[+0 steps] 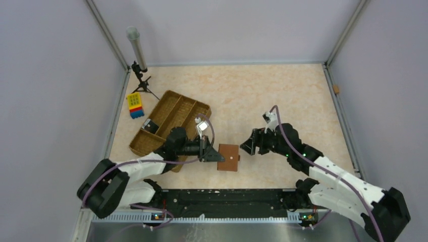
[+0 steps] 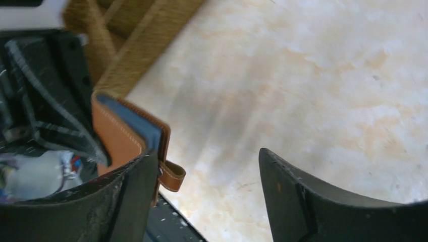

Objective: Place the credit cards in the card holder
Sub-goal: Close the card holder at the center of the board.

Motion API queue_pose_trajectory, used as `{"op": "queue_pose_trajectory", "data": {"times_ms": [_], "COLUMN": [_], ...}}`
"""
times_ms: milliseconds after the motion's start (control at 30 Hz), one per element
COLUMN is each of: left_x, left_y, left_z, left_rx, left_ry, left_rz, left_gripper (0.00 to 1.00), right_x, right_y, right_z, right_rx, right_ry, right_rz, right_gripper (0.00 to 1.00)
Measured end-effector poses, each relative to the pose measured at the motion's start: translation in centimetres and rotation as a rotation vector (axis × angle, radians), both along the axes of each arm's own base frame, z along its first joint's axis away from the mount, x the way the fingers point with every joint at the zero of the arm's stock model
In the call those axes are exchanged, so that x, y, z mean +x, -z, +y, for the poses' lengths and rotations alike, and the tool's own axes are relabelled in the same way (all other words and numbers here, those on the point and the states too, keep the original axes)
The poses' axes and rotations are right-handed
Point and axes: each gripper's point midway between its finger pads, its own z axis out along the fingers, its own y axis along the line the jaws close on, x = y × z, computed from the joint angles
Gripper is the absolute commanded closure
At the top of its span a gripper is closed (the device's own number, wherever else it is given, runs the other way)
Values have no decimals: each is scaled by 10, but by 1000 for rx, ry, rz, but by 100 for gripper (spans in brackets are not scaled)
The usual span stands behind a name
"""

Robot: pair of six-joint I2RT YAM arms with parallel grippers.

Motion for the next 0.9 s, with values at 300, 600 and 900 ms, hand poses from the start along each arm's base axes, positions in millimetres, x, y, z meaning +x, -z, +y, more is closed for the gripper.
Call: {"op": "queue_pose_trajectory", "data": {"times_ms": [300,600,900], "left_x": [-8,-23,-15], "left_y": [-83,-89,-93], "left_z": [14,23,28], "left_rx": [-92,-92,-99], "left_ry": [178,256,219], "left_rz": [-124,-60,-53], "left_gripper": [100,100,100], "right_x": [-51,-76,-93], "right_y": [-91,-88,-91], "right_z": [28,50,56], "right_rx": [270,349,400], "right_ry": [-372,-593,-706], "right_rz": [-250,-161,-111], "right_gripper": [38,50,66]}}
